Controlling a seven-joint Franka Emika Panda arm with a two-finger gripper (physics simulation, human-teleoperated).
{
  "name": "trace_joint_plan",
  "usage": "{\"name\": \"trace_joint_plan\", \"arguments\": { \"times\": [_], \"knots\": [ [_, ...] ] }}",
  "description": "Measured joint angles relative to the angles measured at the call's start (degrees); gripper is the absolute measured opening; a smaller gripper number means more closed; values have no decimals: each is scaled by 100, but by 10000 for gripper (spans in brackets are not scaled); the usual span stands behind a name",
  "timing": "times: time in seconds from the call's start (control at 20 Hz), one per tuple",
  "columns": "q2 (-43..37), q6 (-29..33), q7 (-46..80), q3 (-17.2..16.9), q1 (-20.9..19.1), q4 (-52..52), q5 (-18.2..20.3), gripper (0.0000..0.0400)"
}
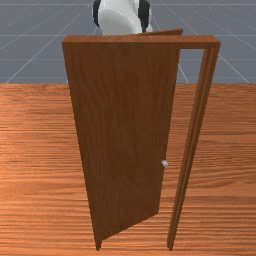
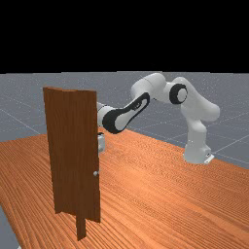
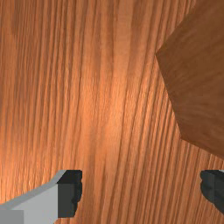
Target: Close the door
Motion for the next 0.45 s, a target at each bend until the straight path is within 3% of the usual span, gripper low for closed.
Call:
{"name": "trace_joint_plan", "arguments": {
  "times": [0.2,0.3,0.4,0.45],
  "knots": [
    [1,0,0,0,0,0,0,400],
    [-137,202,-1209,271,33,-274,-249,400],
    [-138,232,-1480,437,361,-297,-411,400],
    [-27,112,-706,291,663,-44,-374,400]
  ]
}}
